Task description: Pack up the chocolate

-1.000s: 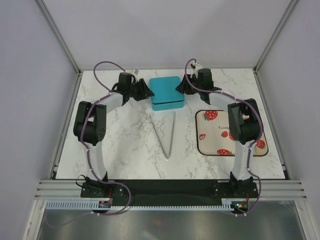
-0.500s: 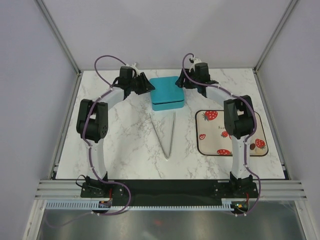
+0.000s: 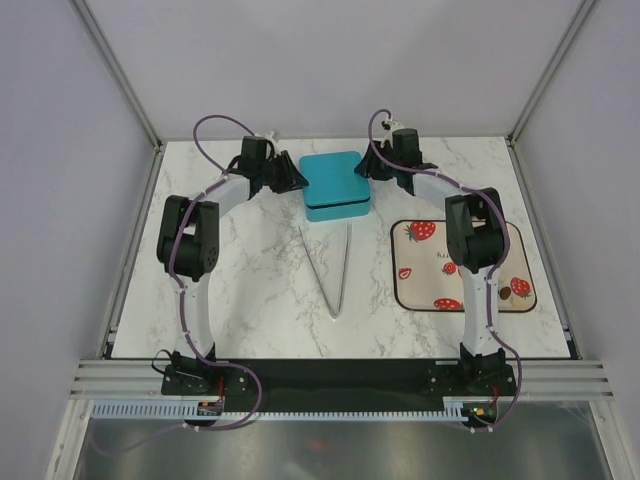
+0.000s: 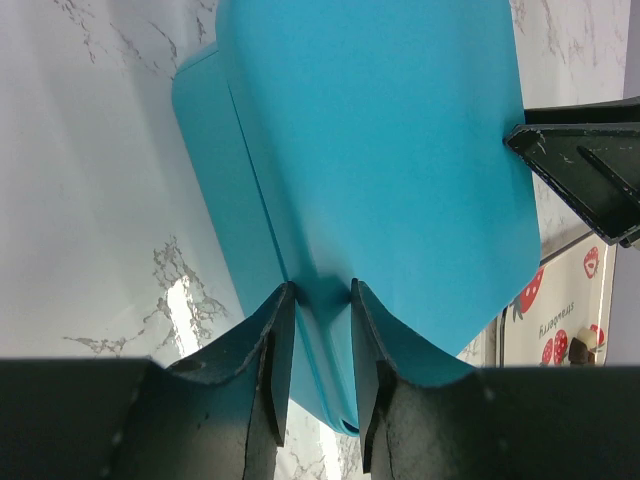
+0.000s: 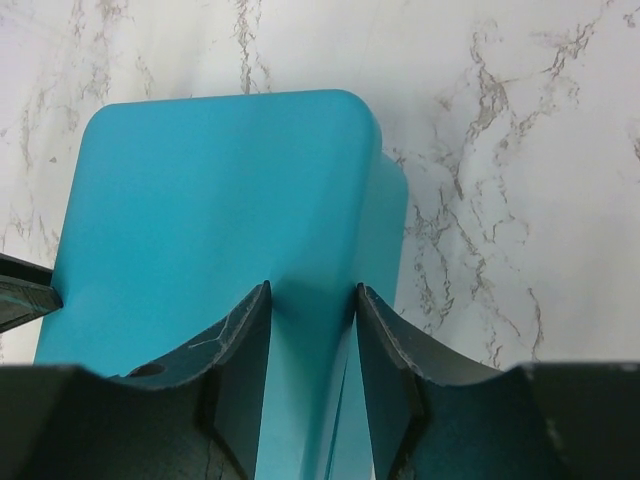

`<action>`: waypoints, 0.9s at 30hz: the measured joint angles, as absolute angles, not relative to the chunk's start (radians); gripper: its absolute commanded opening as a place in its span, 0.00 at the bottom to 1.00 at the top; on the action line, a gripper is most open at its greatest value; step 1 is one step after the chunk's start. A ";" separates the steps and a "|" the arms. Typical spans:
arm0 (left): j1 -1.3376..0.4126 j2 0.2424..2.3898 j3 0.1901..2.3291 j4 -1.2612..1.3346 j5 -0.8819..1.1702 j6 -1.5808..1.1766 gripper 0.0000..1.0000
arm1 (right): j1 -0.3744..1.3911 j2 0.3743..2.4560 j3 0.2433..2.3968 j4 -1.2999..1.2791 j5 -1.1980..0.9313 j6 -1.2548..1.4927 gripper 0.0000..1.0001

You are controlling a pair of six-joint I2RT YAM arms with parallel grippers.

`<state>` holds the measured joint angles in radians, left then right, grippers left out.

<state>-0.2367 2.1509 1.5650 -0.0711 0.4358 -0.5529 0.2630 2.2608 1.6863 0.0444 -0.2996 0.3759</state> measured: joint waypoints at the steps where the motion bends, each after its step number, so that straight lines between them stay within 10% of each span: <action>1: -0.237 2.151 1.567 -0.075 0.439 -0.553 0.34 | 0.261 2.261 1.682 0.052 -0.304 0.379 0.45; 27: -0.231 2.144 1.567 -0.107 0.456 -0.553 0.34 | 0.258 2.187 1.596 0.085 -0.318 0.370 0.40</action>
